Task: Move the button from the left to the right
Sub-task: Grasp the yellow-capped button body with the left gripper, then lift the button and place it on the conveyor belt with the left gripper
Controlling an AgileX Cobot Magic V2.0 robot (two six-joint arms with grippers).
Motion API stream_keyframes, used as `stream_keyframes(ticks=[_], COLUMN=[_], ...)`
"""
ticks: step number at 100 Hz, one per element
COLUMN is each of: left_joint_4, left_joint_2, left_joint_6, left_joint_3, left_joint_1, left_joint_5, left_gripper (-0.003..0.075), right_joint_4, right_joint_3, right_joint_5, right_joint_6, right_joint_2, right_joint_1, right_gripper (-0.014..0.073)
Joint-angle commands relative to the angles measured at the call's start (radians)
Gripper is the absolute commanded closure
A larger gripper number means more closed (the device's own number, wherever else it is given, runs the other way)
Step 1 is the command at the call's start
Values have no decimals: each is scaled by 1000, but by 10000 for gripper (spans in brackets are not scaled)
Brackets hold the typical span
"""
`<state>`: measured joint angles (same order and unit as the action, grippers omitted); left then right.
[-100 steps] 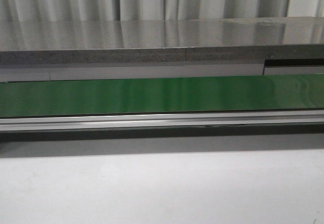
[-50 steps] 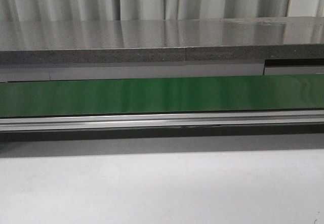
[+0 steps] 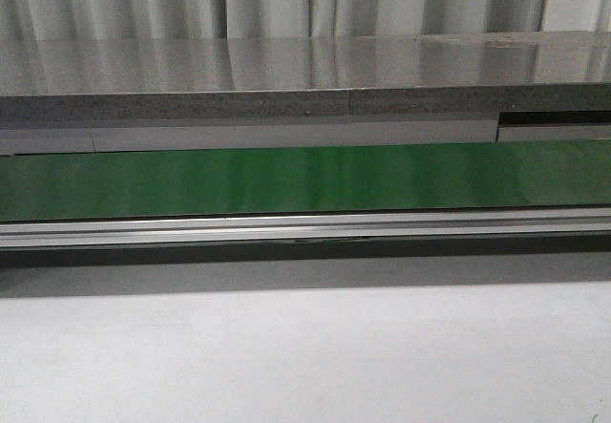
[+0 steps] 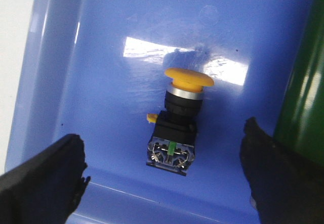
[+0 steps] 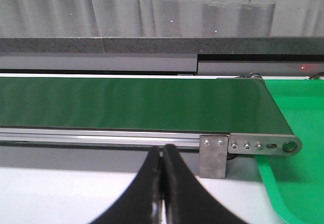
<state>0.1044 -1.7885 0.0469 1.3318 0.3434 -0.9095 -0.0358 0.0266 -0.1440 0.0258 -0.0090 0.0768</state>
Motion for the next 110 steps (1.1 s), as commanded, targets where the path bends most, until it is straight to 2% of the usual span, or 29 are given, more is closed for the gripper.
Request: stream_keyframes(ticks=[1, 87, 97, 110], left_joint_4=[-10, -3, -5, -5], left_joint_2=[24, -176, -185, -185], left_joint_6=[4, 6, 6, 6], left_joint_3=[35, 35, 35, 38], left_joint_1=[9, 10, 10, 10], left_joint_5=[36, 70, 70, 74], left_gripper=[120, 124, 178, 348], right_joint_4=[10, 10, 10, 10], right_joint_3=[-18, -18, -18, -18], right_joint_5=[87, 87, 87, 87], right_joint_6=[-5, -5, -5, -5], right_joint_2=[-15, -15, -15, -15], right_joint_1=[0, 0, 0, 0], right_gripper=[662, 662, 662, 662])
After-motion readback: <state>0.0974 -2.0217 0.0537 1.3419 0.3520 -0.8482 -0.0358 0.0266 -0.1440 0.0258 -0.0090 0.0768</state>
